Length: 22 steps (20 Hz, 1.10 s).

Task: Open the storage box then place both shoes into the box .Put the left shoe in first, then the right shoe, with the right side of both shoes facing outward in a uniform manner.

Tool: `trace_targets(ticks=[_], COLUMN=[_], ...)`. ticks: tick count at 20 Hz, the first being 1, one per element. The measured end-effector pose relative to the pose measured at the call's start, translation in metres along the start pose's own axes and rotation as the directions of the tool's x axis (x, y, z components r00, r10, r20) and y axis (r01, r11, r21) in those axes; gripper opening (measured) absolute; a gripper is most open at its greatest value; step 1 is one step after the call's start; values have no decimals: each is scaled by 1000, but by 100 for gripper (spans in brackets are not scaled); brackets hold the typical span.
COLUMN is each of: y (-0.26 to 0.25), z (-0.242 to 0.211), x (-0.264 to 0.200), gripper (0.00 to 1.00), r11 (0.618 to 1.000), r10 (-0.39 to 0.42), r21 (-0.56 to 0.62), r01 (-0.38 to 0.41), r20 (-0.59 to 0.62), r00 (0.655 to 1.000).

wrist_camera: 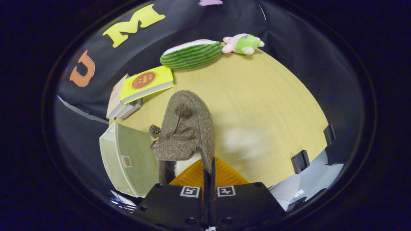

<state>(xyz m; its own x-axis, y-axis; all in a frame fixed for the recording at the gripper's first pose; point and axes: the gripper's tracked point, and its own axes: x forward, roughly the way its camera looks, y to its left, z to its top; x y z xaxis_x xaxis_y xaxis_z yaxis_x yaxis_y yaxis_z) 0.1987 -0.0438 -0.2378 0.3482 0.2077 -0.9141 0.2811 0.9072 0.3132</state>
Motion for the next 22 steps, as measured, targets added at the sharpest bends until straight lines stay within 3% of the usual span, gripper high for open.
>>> trace_targets(ticks=[7,12,22], y=[120,206,223], z=[-26,-71,-75], x=[-51,-49,10], gripper=[6,6,6], r11=[982,956,980], r10=[92,202,164], r21=[-171,-221,-138], r01=[-78,-195,-145], r20=[71,13,140], r00=[993,979,977])
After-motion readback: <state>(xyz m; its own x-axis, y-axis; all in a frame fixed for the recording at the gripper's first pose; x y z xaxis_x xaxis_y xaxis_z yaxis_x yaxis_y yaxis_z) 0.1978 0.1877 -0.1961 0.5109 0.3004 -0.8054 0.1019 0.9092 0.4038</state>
